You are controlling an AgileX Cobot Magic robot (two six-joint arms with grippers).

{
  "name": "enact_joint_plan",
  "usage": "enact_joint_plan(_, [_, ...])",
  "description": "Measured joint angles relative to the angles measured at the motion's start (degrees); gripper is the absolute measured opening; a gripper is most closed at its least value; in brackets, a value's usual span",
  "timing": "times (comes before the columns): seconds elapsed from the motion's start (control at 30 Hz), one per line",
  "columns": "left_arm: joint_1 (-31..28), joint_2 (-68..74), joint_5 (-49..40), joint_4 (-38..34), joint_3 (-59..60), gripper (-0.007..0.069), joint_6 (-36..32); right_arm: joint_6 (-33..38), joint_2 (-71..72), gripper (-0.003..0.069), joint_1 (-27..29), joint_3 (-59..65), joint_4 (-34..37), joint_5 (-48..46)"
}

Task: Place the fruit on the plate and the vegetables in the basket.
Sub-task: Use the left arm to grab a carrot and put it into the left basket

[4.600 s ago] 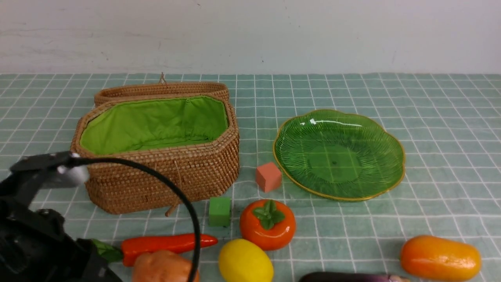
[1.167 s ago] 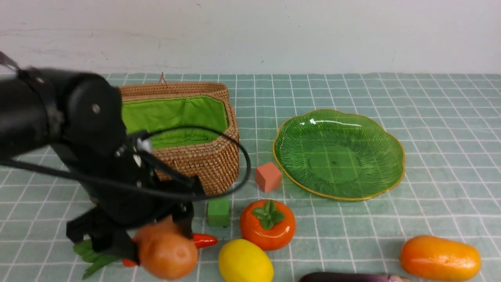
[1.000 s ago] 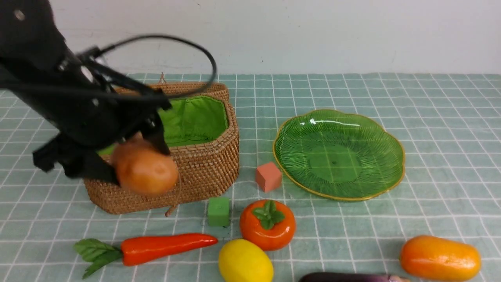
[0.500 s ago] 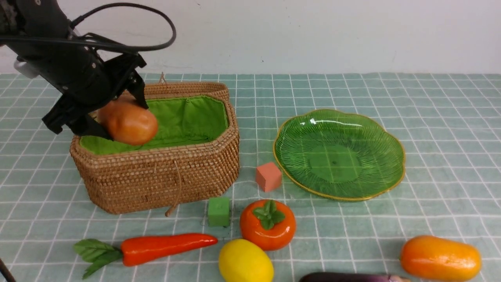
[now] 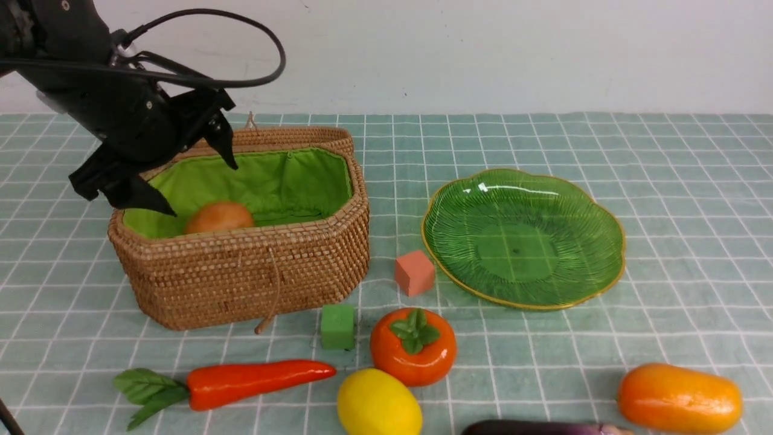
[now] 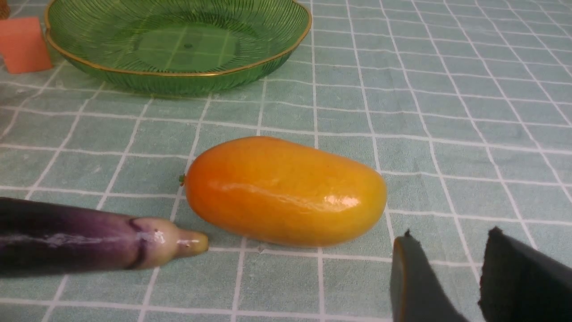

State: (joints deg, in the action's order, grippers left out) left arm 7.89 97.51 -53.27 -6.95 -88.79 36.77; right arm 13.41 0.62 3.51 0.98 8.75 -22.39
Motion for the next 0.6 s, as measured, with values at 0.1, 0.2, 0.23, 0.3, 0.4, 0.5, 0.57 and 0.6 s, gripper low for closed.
enact_joint_plan(0.1, [0.00,-3.60,-2.07,0.00,0.00,0.0612,-10.63,0.00,0.00,0.0241,0.00,0.00,0.00,0.00])
enact_joint_plan(0.2, [0.51,-7.41,-7.63,-0.45,0.00,0.0568,-23.86,0.00,0.00,0.0241,0.00,0.00,0.00,0.00])
enact_joint_plan(0.23, [1.14,-9.14,-10.56,-0.57,0.20,0.0554,-28.77,0.00,0.00,0.0241,0.00,0.00,0.00,0.00])
enact_joint_plan(0.3, [2.19,-11.52,-14.81,-1.52,1.75,0.0533,-35.34,0.00,0.00,0.0241,0.00,0.00,0.00,0.00])
enact_joint_plan(0.4, [3.32,-15.34,-16.90,-5.82,8.91,0.0510,-42.06,0.00,0.00,0.0241,0.00,0.00,0.00,0.00])
enact_joint_plan(0.5, [3.32,-16.51,-15.84,-8.02,16.76,0.0503,-50.91,0.00,0.00,0.0241,0.00,0.00,0.00,0.00])
enact_joint_plan(0.57, [3.32,-16.43,-14.61,-9.26,21.65,0.0502,-61.89,0.00,0.00,0.0241,0.00,0.00,0.00,0.00])
enact_joint_plan(0.6, [3.32,-16.33,-14.31,-10.23,23.18,0.0501,-67.31,0.00,0.00,0.0241,0.00,0.00,0.00,0.00])
